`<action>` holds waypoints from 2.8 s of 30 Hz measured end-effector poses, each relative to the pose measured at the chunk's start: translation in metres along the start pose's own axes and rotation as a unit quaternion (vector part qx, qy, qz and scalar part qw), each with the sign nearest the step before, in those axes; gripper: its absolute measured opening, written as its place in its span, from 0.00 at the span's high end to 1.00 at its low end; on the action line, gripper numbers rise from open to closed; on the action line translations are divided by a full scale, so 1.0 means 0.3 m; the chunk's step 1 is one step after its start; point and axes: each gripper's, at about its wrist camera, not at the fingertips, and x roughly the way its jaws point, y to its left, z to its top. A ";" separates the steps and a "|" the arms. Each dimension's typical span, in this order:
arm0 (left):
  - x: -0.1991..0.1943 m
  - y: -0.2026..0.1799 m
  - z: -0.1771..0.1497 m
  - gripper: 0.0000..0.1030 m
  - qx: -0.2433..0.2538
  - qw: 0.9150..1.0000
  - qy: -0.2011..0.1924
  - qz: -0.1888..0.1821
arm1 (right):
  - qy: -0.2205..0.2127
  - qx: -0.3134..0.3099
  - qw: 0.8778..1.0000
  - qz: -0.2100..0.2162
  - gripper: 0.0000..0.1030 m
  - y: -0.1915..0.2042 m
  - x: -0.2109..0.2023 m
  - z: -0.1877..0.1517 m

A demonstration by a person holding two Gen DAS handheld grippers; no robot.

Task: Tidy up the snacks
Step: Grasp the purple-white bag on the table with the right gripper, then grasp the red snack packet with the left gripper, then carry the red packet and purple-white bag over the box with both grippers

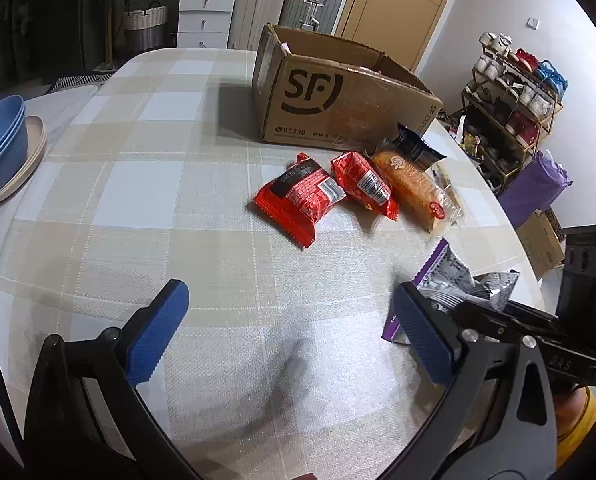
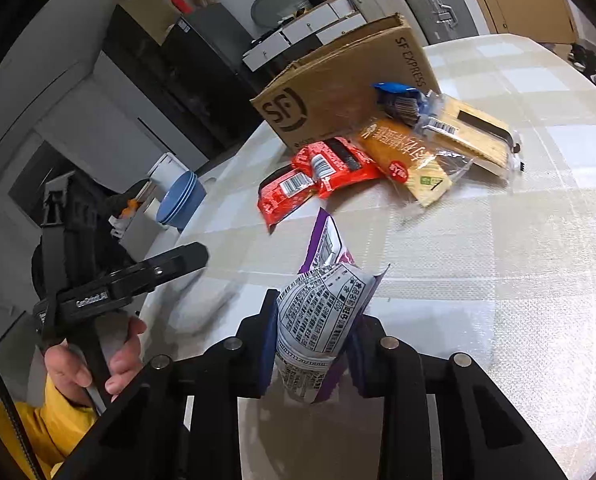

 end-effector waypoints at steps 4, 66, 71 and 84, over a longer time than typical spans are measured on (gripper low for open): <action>0.015 0.000 0.003 0.01 0.002 1.000 0.004 0.004 | -0.002 0.009 1.000 0.005 0.71 -0.016 -0.001 0.000; -0.083 -0.124 0.163 0.60 0.119 0.992 -0.036 0.007 | -0.118 0.001 0.993 0.011 0.71 0.067 -0.266 0.102; -0.226 -0.160 0.133 0.60 0.115 0.991 -0.063 -0.004 | -0.133 -0.020 0.991 0.006 0.71 0.125 -0.310 0.135; -0.466 -0.151 0.012 0.60 0.089 0.992 -0.088 -0.033 | -0.138 -0.025 0.990 0.002 0.71 0.156 -0.346 0.067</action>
